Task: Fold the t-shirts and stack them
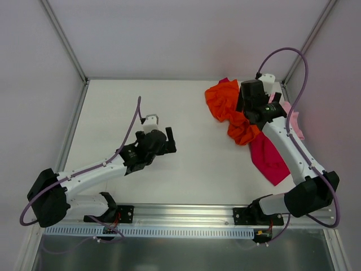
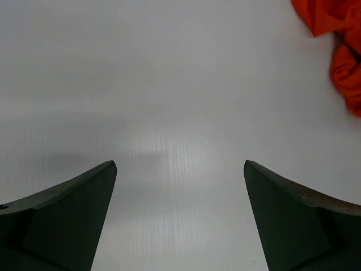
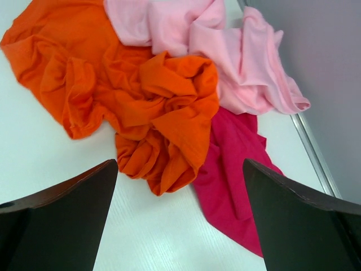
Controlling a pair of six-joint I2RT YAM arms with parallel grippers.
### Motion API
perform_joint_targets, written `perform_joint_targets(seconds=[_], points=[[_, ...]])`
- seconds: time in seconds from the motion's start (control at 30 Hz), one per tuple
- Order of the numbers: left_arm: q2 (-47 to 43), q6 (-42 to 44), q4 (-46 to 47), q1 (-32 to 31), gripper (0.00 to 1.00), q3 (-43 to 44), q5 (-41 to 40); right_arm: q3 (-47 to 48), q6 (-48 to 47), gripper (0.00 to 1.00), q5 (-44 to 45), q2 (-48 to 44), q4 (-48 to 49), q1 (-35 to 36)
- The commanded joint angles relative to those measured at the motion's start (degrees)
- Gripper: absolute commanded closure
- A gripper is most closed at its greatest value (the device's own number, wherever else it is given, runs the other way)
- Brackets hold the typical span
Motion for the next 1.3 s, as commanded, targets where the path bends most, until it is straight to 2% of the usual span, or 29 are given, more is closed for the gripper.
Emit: perform_joint_targets(seconds=[0.0, 0.1, 0.13, 0.2, 0.33, 0.4, 0.53, 0.67, 0.77, 1.03, 1.27], points=[[2.4, 3.4, 13.6, 7.0, 0.01, 1.9, 16.5, 5.1, -0.6, 0.00, 0.0, 1.1, -4.5, -3.2], [8.6, 6.4, 17.4, 8.3, 0.01, 6.2, 23.2, 5.9, -2.0, 0.00, 1.6, 0.5, -5.3, -3.5], [12.9, 7.8, 21.1, 8.4, 0.01, 9.2, 25.4, 5.9, -2.0, 0.00, 1.6, 0.3, -5.2, -3.6], [18.6, 9.6, 22.5, 8.5, 0.01, 14.3, 31.1, 6.1, -2.5, 0.00, 0.3, 0.2, -5.1, -3.5], [38.2, 11.2, 19.9, 8.5, 0.01, 35.2, 40.3, 6.5, -3.4, 0.00, 1.5, 1.2, -6.0, -3.5], [44.4, 11.7, 20.0, 8.6, 0.01, 42.0, 43.5, 5.8, -3.7, 0.00, 4.3, 1.0, -6.4, -3.6], [51.3, 12.9, 18.8, 9.0, 0.01, 51.3, 45.4, 5.7, -1.4, 0.00, 6.4, -0.3, -8.3, -4.0], [55.2, 12.7, 18.0, 10.6, 0.01, 55.4, 46.9, 5.9, 2.0, 0.00, 10.2, -1.4, -11.0, -6.1], [58.7, 12.5, 18.0, 11.7, 0.01, 57.6, 48.6, 4.6, 2.1, 0.00, 6.8, -3.4, -9.6, -8.4], [65.0, 13.7, 17.7, 13.0, 0.01, 62.8, 49.7, 2.4, 2.2, 0.00, 1.7, -7.5, -7.3, -8.6], [71.0, 12.3, 20.0, 13.0, 0.05, 67.4, 54.8, 0.8, 1.6, 0.00, 0.5, -7.6, -5.9, -8.6]])
